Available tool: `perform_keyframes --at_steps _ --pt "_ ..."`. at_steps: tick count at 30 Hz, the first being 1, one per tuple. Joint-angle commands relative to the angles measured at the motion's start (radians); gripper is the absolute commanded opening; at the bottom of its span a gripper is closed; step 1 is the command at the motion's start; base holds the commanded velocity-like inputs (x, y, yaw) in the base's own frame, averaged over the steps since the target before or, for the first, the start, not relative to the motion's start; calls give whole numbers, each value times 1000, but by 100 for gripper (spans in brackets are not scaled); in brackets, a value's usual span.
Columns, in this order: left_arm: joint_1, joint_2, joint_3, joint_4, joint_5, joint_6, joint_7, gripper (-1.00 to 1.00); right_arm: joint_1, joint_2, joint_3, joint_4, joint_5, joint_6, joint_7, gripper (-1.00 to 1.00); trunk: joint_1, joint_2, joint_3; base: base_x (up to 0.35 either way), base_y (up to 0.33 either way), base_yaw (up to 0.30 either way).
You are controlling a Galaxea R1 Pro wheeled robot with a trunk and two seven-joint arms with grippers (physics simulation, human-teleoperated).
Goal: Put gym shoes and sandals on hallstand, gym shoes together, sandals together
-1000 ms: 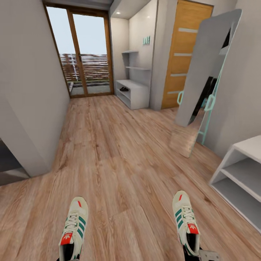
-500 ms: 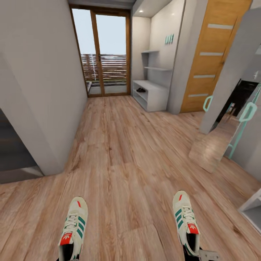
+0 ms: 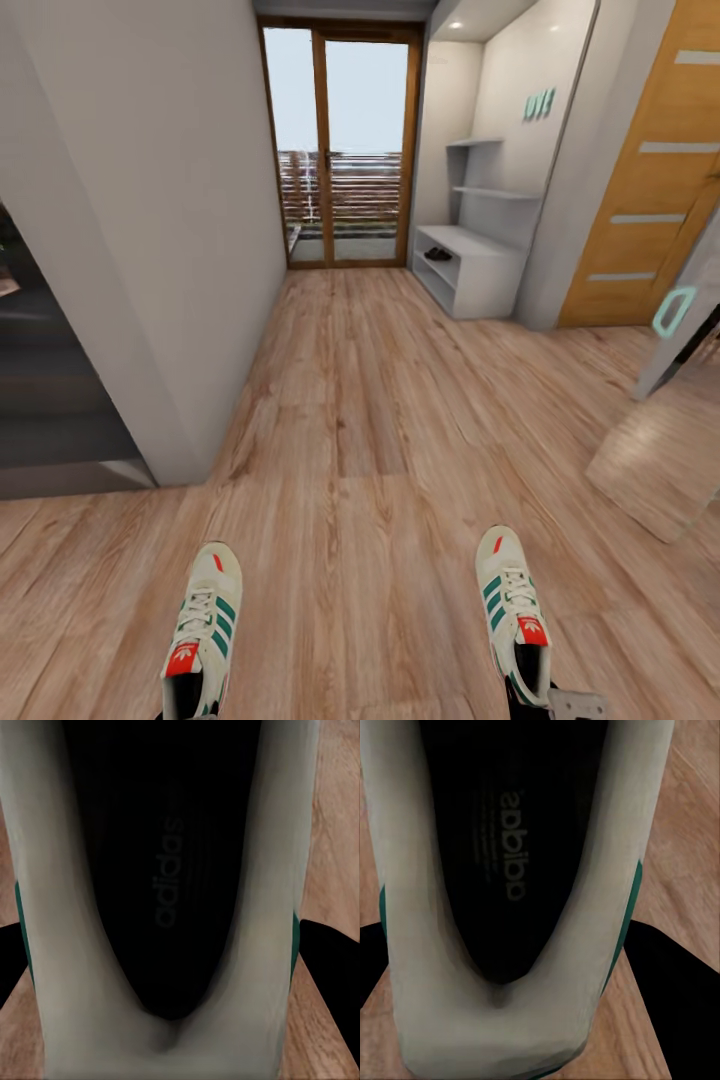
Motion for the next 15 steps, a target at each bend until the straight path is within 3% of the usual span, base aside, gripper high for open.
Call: perform_keyframes --at_steps 1,15 --pt "0 -2 7 -1 -5 -1 -9 -100 -1 1 -8 1 4 -4 8 -100 1 0 0 340 -5 276" --pt "0 -2 6 -1 -7 -1 -9 -100 -1 1 -8 1 4 -4 9 -100 1 0 13 336 -107 230"
